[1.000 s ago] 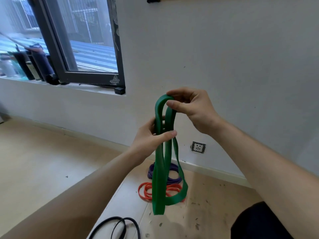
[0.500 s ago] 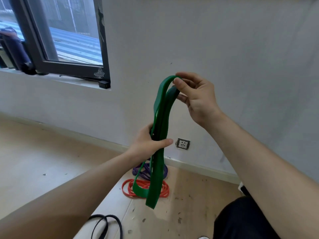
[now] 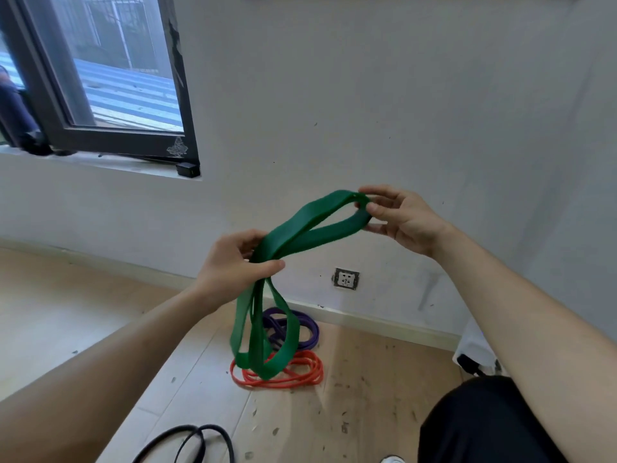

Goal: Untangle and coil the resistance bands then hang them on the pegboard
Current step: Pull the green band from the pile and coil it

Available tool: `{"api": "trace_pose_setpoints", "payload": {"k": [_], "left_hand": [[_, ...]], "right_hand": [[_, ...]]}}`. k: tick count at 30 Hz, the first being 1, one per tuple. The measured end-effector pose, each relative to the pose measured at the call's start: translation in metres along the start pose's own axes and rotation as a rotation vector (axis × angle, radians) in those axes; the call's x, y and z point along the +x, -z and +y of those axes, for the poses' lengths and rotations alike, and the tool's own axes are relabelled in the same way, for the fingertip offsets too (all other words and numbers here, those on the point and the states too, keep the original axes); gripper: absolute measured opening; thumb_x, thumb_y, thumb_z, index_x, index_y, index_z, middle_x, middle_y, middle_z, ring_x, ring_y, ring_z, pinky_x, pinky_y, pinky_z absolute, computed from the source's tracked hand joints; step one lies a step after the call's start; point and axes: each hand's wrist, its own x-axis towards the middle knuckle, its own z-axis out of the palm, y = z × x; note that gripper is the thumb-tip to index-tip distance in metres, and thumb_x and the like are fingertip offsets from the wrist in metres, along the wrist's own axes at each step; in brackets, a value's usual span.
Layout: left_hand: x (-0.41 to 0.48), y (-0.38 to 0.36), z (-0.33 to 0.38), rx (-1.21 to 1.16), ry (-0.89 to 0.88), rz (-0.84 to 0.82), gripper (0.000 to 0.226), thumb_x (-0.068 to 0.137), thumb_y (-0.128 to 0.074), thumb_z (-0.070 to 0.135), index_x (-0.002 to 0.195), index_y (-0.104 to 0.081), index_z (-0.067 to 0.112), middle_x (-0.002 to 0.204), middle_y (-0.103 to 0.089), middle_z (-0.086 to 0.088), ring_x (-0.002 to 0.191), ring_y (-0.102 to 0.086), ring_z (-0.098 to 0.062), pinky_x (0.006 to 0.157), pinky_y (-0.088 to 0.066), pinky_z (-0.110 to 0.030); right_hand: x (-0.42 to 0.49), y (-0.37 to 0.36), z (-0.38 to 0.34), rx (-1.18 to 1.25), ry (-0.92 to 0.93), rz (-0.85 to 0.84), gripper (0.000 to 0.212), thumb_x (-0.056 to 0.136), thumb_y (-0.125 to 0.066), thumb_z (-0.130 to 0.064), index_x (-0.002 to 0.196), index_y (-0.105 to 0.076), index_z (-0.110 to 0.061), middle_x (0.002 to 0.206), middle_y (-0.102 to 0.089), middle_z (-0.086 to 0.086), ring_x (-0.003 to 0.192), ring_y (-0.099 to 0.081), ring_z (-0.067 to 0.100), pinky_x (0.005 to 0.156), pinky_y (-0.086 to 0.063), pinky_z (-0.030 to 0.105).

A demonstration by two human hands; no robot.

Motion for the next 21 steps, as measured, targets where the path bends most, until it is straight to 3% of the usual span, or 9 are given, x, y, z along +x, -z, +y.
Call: {"api": "trace_pose_setpoints", "payload": {"k": [3,5,12,14,18,21], "left_hand": [[0.0,0.008,0.007,-0.02,-0.02,0.0,0.03,0.077,-0.088,0.014,0.097,-0.074,0.032,0.092,-0.078,0.008,0.088,-0.073,-0.011,0.08,-0.057,-0.018],[0.001,0.01,0.01,-0.001,-0.027,-0.026,0.029,0.077,-0.088,0.016,0.099,-0.075,0.031,0.091,-0.078,0.006,0.088,-0.073,-0.014,0.082,-0.059,-0.022],[0.0,0.007,0.018,0.168,-0.125,-0.184,0.032,0.079,-0.086,0.016,0.109,-0.077,0.02,0.09,-0.078,0.005,0.084,-0.074,-0.011,0.082,-0.061,-0.036],[0.0,0.01,0.017,0.178,-0.128,-0.193,0.029,0.079,-0.086,0.015,0.105,-0.077,0.02,0.088,-0.078,0.003,0.082,-0.074,-0.015,0.08,-0.061,-0.041],[-0.002,0.019,0.016,0.212,-0.125,-0.243,0.029,0.079,-0.087,0.02,0.107,-0.077,0.019,0.089,-0.078,0.004,0.085,-0.074,-0.014,0.083,-0.061,-0.041],[-0.004,0.025,0.015,0.279,-0.101,-0.272,0.034,0.077,-0.088,0.026,0.108,-0.075,0.023,0.092,-0.077,0.008,0.086,-0.073,-0.008,0.086,-0.061,-0.037]], "right_hand": [[-0.003,0.01,0.017,-0.236,-0.168,-0.111,0.039,0.088,-0.066,0.005,0.124,-0.065,-0.009,0.116,-0.071,0.012,0.114,-0.066,0.029,0.099,-0.056,0.047],[-0.005,0.005,0.019,-0.518,-0.225,-0.196,0.041,0.09,-0.068,0.004,0.127,-0.065,-0.012,0.12,-0.07,0.01,0.114,-0.066,0.026,0.102,-0.055,0.042],[-0.012,-0.087,0.012,-0.858,-0.018,-0.388,0.071,0.079,-0.085,-0.034,0.142,-0.053,-0.03,0.134,-0.062,-0.013,0.125,-0.054,0.004,0.101,-0.046,0.022],[-0.011,-0.106,0.02,-0.91,0.046,-0.414,0.06,0.08,-0.085,-0.03,0.134,-0.06,-0.025,0.123,-0.068,-0.01,0.115,-0.06,0.004,0.096,-0.046,0.017],[-0.011,-0.114,0.02,-0.885,0.094,-0.378,0.032,0.082,-0.083,-0.025,0.11,-0.072,-0.015,0.091,-0.073,0.003,0.081,-0.067,0.01,0.075,-0.053,0.029],[-0.012,-0.113,0.014,-0.88,0.09,-0.37,0.023,0.084,-0.08,-0.022,0.106,-0.074,-0.015,0.088,-0.074,0.003,0.077,-0.068,0.012,0.072,-0.053,0.026]]}}
